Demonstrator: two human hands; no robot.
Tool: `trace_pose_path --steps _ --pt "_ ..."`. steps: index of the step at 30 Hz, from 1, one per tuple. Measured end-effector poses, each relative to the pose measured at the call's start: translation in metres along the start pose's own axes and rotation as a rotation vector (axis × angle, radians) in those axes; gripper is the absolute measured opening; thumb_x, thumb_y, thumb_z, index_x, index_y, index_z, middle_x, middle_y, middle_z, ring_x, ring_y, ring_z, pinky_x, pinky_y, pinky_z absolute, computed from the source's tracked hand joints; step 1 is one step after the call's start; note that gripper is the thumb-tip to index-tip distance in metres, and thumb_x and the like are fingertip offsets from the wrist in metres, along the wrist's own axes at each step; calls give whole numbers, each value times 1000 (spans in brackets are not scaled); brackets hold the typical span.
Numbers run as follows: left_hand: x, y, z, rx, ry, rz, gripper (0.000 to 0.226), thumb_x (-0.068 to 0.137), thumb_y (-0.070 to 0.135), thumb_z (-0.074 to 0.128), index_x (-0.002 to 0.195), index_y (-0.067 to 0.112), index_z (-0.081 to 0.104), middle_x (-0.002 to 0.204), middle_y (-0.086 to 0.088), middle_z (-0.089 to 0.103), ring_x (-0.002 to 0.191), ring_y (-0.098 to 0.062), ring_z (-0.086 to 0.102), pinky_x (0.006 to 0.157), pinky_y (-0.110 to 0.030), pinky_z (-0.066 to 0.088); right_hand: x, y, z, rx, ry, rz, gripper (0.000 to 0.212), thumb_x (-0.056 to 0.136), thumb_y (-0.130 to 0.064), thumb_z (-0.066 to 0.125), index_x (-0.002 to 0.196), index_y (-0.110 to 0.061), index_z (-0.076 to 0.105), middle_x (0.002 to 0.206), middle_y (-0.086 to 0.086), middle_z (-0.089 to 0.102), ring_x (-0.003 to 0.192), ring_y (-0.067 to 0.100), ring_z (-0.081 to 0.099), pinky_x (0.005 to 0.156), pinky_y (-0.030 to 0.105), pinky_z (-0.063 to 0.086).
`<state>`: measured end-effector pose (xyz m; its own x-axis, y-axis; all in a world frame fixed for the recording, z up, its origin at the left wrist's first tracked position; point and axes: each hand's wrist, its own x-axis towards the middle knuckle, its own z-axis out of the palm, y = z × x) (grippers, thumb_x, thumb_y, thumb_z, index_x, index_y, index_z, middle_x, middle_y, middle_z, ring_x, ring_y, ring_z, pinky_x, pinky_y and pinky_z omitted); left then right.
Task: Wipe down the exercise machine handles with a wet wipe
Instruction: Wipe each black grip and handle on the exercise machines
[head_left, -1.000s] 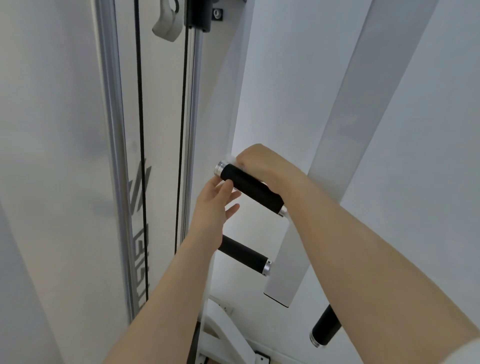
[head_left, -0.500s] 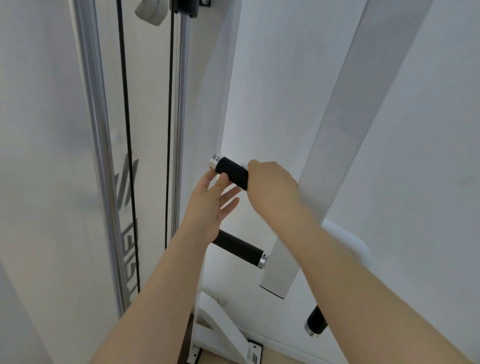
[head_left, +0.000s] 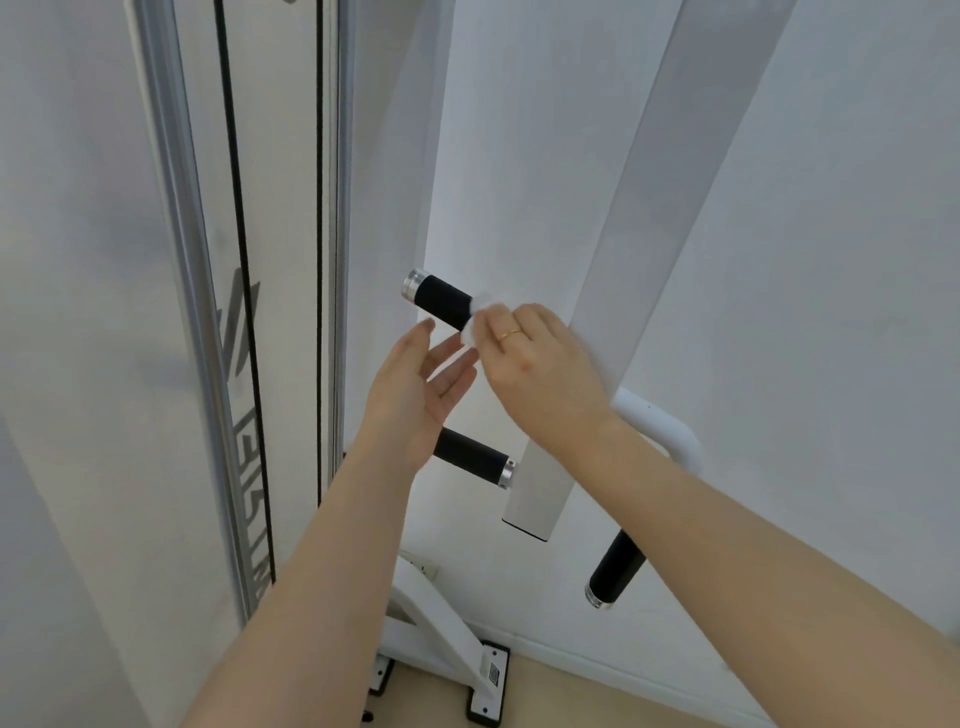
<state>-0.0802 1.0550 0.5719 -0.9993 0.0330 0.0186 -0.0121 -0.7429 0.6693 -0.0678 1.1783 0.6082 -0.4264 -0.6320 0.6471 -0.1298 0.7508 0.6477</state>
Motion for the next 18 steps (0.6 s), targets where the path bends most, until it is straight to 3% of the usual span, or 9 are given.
trace_pose_path --steps 4,7,10,13,15,18 --pt "-18 -12 -20 16 108 -58 36 98 34 39 122 13 55 107 -5 68 96 -20 67 90 -33 49 38 -12 9 18 -21 -154 48 76 8 28 79 -12 72 81 1 66 67 17 58 68 26 46" --pt "-28 -14 -31 85 153 -91 35 98 36 37 116 13 56 112 -7 67 98 -22 66 91 -33 48 43 -14 9 -42 -62 -256 39 69 5 37 68 -14 71 81 1 66 67 16 57 62 25 44" --pt "-41 -14 -30 132 146 -95 33 98 37 38 111 15 58 112 -6 67 98 -21 67 89 -33 48 7 -2 11 -131 -15 -351 33 71 5 43 58 -14 66 79 2 64 73 22 53 74 30 44" --pt "-64 -20 -21 204 163 -86 31 97 32 42 115 13 58 112 -6 68 99 -21 67 87 -31 50 -43 3 -2 -98 47 -297 38 76 5 39 54 -16 63 68 0 59 74 23 55 85 33 36" --pt "-87 -28 -13 292 155 -78 29 95 28 47 117 14 59 112 -5 68 99 -20 67 87 -30 50 -78 -7 -22 130 69 -188 40 80 4 35 59 -15 64 68 0 58 74 23 58 81 32 41" --pt "-138 -41 -7 508 66 -11 24 96 26 44 109 19 64 107 0 69 100 -18 66 90 -31 51 -127 -31 -77 867 -114 218 27 84 2 46 81 -11 69 82 0 60 78 19 58 72 25 46"
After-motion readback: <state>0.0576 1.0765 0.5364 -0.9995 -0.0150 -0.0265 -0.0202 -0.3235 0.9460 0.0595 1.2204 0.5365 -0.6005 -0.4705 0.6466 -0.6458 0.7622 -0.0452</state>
